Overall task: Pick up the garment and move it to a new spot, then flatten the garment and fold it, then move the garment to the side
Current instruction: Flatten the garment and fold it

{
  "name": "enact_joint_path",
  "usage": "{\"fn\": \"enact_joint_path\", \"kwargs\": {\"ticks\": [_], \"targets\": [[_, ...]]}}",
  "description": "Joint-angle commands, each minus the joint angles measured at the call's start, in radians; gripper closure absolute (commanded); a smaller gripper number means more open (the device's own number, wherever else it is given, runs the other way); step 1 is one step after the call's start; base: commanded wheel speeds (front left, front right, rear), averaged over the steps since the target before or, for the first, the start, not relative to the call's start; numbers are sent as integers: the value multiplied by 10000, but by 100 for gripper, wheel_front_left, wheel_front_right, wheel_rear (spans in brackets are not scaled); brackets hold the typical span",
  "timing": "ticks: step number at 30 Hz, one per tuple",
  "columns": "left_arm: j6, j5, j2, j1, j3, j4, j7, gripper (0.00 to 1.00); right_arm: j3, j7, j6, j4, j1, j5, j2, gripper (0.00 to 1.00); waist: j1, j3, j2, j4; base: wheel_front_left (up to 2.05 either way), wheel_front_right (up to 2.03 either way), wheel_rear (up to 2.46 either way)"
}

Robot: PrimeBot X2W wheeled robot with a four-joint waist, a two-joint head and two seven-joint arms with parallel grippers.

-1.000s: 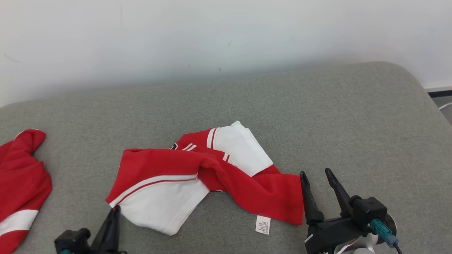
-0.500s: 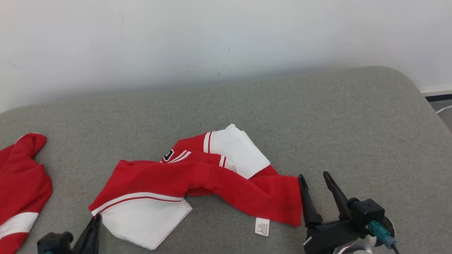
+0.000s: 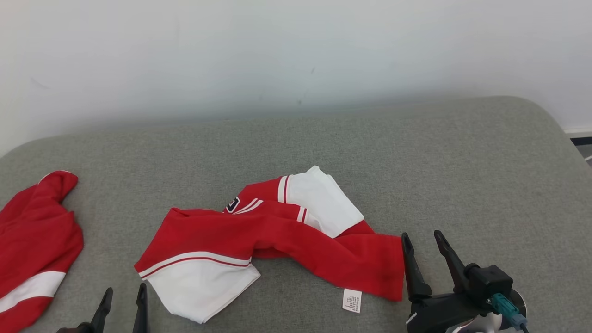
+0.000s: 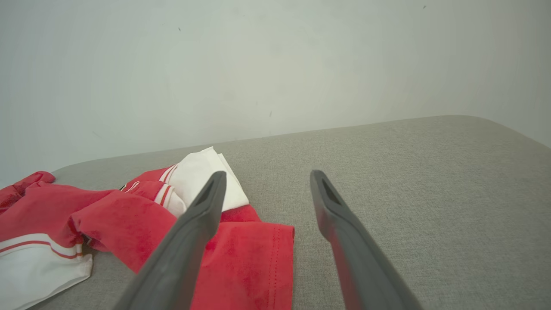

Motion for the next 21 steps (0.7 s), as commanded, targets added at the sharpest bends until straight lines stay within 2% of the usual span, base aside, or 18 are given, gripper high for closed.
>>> {"fn": "enact_joint_path", "kwargs": {"ticks": [1,14,21], "targets": [[106,-31,-121,319,116,-305,-93,0,-82,-32,4,4,89,-130,-7,0,1,-83,0,107,0,0,0],[517,483,-882,1404,1397,-3137,-137,0,-555,-31,6,-37,327,-445,-5,0,1,-195,0,213,0,0,0],[677,1140,-981,1738,1573,-3359,-138,0,-536,-31,4,-27,429,-525,-7,0,1,-308,0,120,0,0,0]]}}
